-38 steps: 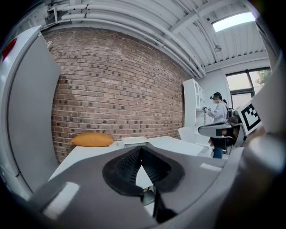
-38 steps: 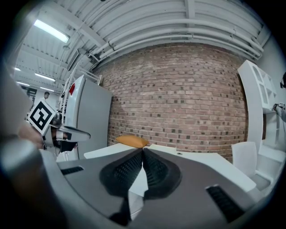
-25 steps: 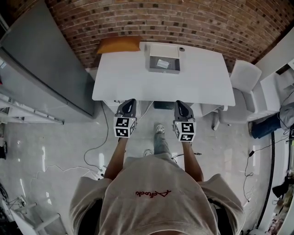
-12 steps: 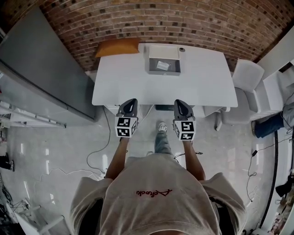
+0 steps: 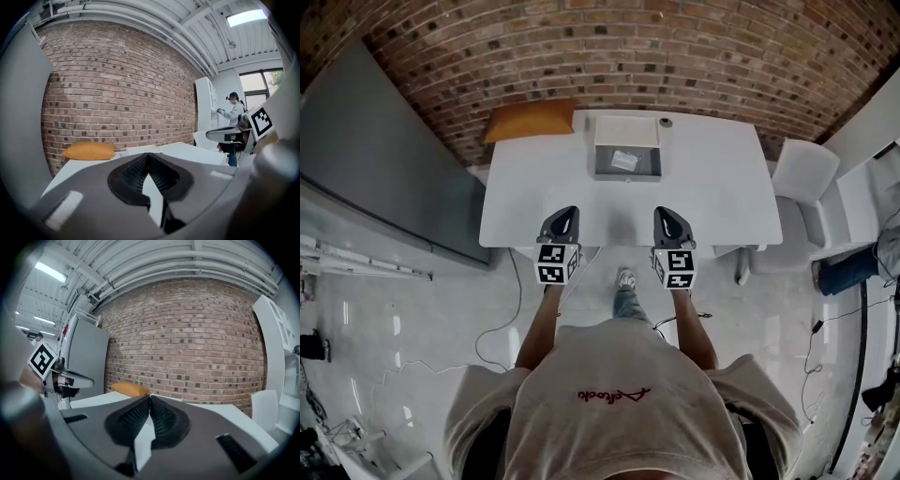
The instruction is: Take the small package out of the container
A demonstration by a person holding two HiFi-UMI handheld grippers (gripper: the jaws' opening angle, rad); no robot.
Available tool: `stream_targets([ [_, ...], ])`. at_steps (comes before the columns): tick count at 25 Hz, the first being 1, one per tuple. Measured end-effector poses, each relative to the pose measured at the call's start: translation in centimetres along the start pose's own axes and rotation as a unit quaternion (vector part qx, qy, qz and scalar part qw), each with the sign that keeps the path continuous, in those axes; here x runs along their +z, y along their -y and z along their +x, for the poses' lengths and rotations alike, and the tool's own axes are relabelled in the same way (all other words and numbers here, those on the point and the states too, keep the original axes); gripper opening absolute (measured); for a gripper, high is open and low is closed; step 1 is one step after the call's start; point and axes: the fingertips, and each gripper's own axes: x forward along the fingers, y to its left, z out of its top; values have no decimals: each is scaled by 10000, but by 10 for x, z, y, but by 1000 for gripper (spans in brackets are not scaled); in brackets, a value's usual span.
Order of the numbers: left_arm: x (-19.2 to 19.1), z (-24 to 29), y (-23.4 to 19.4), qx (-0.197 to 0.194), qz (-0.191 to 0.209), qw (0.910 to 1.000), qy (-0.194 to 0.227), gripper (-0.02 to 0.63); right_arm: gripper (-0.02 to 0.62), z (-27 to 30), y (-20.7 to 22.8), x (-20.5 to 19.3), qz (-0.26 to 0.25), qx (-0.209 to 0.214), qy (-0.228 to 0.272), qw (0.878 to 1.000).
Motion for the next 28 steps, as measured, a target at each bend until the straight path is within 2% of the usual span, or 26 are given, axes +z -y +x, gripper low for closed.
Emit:
stream_targets([
  [16, 56, 153, -22, 192, 29, 9998, 19, 9, 10, 126, 106, 27, 5, 228, 76, 9997],
  [22, 60, 187, -29, 303, 14, 9995, -53, 9, 11, 160, 124, 24, 39, 418, 31, 9991],
  [28, 47, 195, -39, 413, -39, 9988, -264, 9, 11, 179, 125, 13, 80, 611, -118, 9980],
])
